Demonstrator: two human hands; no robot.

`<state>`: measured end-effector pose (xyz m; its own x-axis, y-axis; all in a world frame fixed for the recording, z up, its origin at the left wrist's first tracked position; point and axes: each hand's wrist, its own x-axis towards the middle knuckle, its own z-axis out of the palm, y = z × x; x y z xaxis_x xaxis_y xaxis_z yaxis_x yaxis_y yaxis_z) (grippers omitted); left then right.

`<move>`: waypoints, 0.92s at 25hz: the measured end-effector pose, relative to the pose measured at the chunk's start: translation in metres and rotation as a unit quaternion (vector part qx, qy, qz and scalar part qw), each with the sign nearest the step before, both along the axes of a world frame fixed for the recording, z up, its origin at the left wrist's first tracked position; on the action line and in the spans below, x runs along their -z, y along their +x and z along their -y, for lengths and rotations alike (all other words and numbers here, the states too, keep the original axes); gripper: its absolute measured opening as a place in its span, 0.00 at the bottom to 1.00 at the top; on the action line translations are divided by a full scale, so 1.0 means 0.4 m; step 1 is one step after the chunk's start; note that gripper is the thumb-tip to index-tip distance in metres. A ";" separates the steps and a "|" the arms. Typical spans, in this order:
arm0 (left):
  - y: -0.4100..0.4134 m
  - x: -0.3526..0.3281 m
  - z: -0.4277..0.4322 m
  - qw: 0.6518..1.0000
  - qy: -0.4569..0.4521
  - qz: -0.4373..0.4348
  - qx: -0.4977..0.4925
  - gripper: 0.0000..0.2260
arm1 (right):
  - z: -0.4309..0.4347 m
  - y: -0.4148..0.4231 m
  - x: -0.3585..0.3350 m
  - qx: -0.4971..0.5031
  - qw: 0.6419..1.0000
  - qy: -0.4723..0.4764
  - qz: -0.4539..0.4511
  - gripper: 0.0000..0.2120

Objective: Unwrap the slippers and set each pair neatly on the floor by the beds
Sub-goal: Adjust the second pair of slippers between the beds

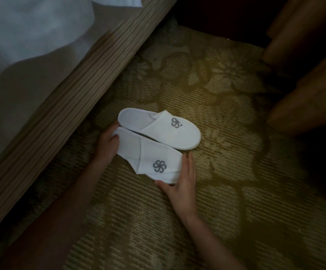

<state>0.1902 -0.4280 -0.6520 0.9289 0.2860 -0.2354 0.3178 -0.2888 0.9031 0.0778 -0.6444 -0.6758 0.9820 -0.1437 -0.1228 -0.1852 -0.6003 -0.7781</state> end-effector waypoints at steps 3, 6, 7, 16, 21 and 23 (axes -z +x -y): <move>0.012 0.007 0.009 1.000 0.005 -0.002 -0.005 0.22 | 0.003 0.006 0.005 0.002 1.000 0.004 0.004 0.52; 0.013 0.002 0.007 0.999 -0.006 0.003 -0.044 0.20 | 0.005 0.003 0.006 -0.002 1.000 0.017 0.014 0.54; 0.016 -0.005 0.004 0.997 -0.032 0.007 -0.071 0.18 | 0.006 0.003 0.003 0.002 1.000 0.024 0.012 0.56; 0.127 -0.045 -0.056 0.980 -0.187 -0.059 -0.029 0.19 | 0.018 0.007 -0.003 0.018 0.999 0.045 -0.004 0.58; 0.115 -0.040 -0.057 0.983 -0.149 -0.105 -0.008 0.21 | 0.019 0.010 0.001 0.005 0.999 0.033 -0.004 0.57; 0.108 -0.044 -0.068 0.982 -0.166 -0.094 -0.020 0.16 | 0.018 0.008 -0.005 0.005 0.999 0.041 -0.008 0.57</move>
